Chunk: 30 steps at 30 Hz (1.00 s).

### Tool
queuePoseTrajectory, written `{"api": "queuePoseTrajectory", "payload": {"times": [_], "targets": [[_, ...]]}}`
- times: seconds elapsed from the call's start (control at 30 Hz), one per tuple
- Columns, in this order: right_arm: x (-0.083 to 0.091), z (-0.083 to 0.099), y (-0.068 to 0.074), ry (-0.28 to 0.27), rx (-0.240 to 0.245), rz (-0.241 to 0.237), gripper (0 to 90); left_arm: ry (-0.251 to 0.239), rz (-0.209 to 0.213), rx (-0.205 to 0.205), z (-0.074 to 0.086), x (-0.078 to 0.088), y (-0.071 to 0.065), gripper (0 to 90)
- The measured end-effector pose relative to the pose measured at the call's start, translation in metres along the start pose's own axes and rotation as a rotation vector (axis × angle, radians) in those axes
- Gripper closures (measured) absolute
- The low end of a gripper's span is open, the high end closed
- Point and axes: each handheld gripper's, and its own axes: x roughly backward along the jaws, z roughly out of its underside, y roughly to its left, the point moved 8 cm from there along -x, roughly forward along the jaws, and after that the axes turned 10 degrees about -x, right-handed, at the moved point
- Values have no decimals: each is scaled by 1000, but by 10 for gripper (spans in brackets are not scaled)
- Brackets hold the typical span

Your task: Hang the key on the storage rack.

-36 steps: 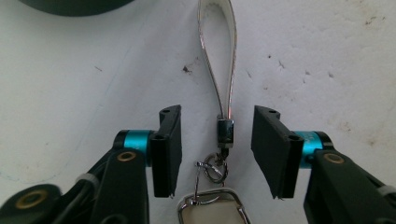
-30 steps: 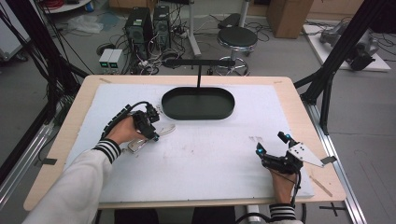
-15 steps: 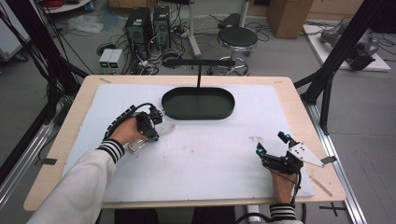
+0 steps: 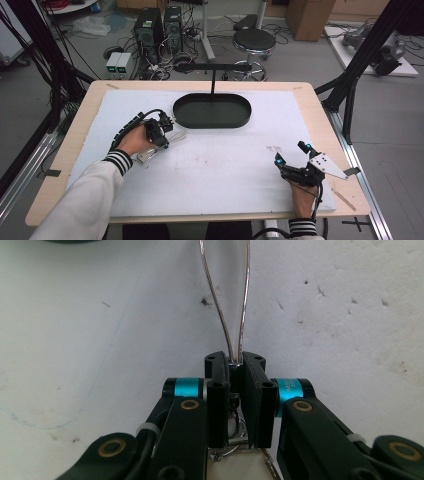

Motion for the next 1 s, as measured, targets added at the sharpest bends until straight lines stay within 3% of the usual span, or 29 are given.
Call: {"api": "queuePoseTrajectory", "payload": {"times": [0.2, 0.33, 0.43, 0.8, 0.87, 0.97, 1.0], "targets": [[0, 0, 0, -3, 3, -1, 25, -57, -55, -4, -3, 10, 7, 813], [0, 0, 0, -4, 2, -1, 25, -118, -87, 11, -6, 17, 11, 813], [0, 0, 0, 0, -10, -1, 26, -165, -133, 21, -9, 23, 16, 814], [0, 0, 0, -1, -12, -1, 26, -374, -201, 114, -20, 45, 34, 814], [0, 0, 0, 0, -10, -1, 25, -388, -204, 117, -21, 47, 35, 813], [0, 0, 0, 0, -8, -2, 26, -431, -215, 156, -24, 51, 40, 814], [0, 0, 0, 0, -8, -3, 25, -461, -238, 173, -27, 54, 43, 814]]}}
